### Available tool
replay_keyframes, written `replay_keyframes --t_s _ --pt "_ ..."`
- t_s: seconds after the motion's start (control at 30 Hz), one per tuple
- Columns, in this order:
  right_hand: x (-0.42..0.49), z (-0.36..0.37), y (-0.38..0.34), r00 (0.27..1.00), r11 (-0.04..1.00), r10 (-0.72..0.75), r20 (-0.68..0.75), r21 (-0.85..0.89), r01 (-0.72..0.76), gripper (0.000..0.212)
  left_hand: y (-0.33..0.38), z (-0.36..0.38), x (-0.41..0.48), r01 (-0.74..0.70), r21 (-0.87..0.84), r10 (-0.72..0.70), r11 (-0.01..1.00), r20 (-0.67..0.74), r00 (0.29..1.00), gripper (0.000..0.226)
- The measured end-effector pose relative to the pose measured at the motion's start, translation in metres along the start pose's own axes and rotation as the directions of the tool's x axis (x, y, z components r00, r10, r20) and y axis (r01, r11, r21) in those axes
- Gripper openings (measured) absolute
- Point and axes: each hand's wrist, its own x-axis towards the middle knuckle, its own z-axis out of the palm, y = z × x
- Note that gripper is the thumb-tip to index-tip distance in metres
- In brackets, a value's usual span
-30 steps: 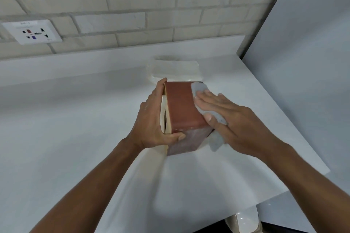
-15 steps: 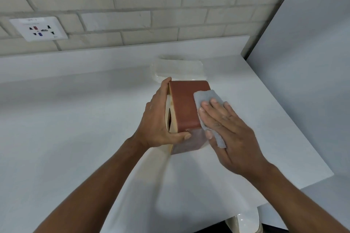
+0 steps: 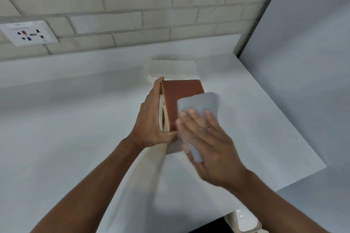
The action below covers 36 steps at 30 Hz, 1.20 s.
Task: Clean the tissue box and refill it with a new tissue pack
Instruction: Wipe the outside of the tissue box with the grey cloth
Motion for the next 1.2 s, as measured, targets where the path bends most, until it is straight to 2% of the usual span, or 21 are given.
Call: replay_keyframes --t_s 0.1,0.17,0.27,0.33,0.37,0.4,0.43,0.47,0.5,0.53,0.57,0.6,0.67,0.73,0.8,0.83,0.93,1.03,1.07,1.17,1.2 --pt "0.004 0.008 -0.009 0.987 0.988 -0.145 0.071 -0.039 0.148 0.053 0.0 -0.003 0.004 -0.005 -0.005 0.005 1.0 -0.004 1.0 0.112" --pt "0.0 0.003 0.004 0.991 0.99 -0.121 0.053 -0.066 0.124 0.051 -0.002 -0.003 0.002 0.002 0.004 -0.002 1.0 0.012 1.0 0.124" --pt "-0.016 -0.008 0.027 0.998 0.998 0.052 -0.018 -0.019 -0.052 0.046 -0.002 -0.002 -0.003 0.0 0.023 -0.001 1.0 0.016 1.0 0.133" --pt "-0.025 -0.013 0.037 0.956 0.948 0.284 -0.071 0.169 -0.269 0.044 -0.001 -0.001 -0.003 -0.016 0.02 0.016 1.0 0.013 1.0 0.13" --pt "-0.026 -0.016 0.038 0.884 0.847 0.463 -0.067 0.327 -0.419 0.043 -0.002 -0.001 -0.003 -0.021 0.019 0.021 1.0 0.013 1.0 0.13" --pt "-0.024 -0.019 0.039 0.779 0.674 0.627 -0.022 0.516 -0.528 0.043 -0.002 -0.001 -0.002 -0.02 0.019 0.02 1.0 0.016 1.0 0.13" --pt "-0.019 -0.021 0.04 0.663 0.461 0.747 0.051 0.68 -0.571 0.043 -0.003 0.0 -0.002 -0.017 0.022 0.016 1.0 0.017 1.0 0.132" --pt "-0.014 -0.024 0.043 0.562 0.28 0.821 0.1 0.788 -0.549 0.043 -0.004 0.0 -0.001 -0.011 0.022 0.011 1.0 0.017 1.0 0.135" --pt "-0.009 -0.027 0.046 0.492 0.19 0.864 0.106 0.836 -0.515 0.042 -0.005 0.0 -0.001 -0.006 0.017 0.006 1.0 0.018 1.0 0.138" --pt "-0.003 -0.032 0.049 0.458 0.186 0.885 0.08 0.843 -0.505 0.04 -0.006 0.0 -0.001 -0.003 0.01 0.003 1.0 0.021 1.0 0.139" --pt "0.003 -0.037 0.049 0.469 0.237 0.882 0.039 0.825 -0.514 0.04 -0.006 0.0 -0.001 -0.005 0.004 0.005 1.0 0.021 1.0 0.138" --pt "0.009 -0.042 0.047 0.522 0.312 0.853 0.004 0.798 -0.516 0.04 -0.006 0.0 0.0 -0.01 0.001 0.01 1.0 0.018 1.0 0.137" --pt "0.015 -0.045 0.036 0.7 0.486 0.714 -0.011 0.727 -0.485 0.042 -0.007 0.0 0.002 -0.012 -0.002 0.012 1.0 0.019 1.0 0.138" --pt "0.01 -0.039 0.024 0.84 0.662 0.54 0.053 0.59 -0.462 0.043 -0.007 -0.001 0.002 -0.014 -0.002 0.014 1.0 0.021 1.0 0.141" --pt "0.006 -0.034 0.022 0.924 0.821 0.365 0.114 0.428 -0.378 0.04 -0.008 -0.001 0.0 -0.014 -0.004 0.014 1.0 0.024 1.0 0.141" --pt "0.006 -0.032 0.024 0.939 0.864 0.325 0.112 0.368 -0.343 0.037 -0.008 -0.001 0.0 -0.013 -0.001 0.013 1.0 0.022 1.0 0.14" --pt "0.012 -0.03 0.031 0.926 0.868 0.373 0.065 0.328 -0.373 0.034 -0.004 -0.002 0.001 -0.01 -0.006 0.011 1.0 0.008 1.0 0.141" --pt "0.005 -0.022 0.032 0.987 0.971 0.156 0.037 0.176 -0.16 0.037 -0.005 -0.002 0.001 -0.026 -0.012 0.026 1.0 0.01 1.0 0.138" --pt "0.003 -0.022 0.036 0.988 0.976 0.149 0.036 0.153 -0.153 0.038 -0.005 -0.003 0.002 -0.019 -0.011 0.019 1.0 0.018 1.0 0.139" --pt "0.002 -0.026 0.047 0.927 0.923 0.371 -0.049 0.132 -0.362 0.042 -0.007 -0.004 0.002 -0.007 -0.005 0.007 1.0 0.018 1.0 0.138" --pt "-0.001 -0.026 0.046 0.923 0.92 0.382 -0.054 0.12 -0.373 0.045 -0.009 -0.004 0.001 -0.01 -0.005 0.01 1.0 0.019 1.0 0.138"
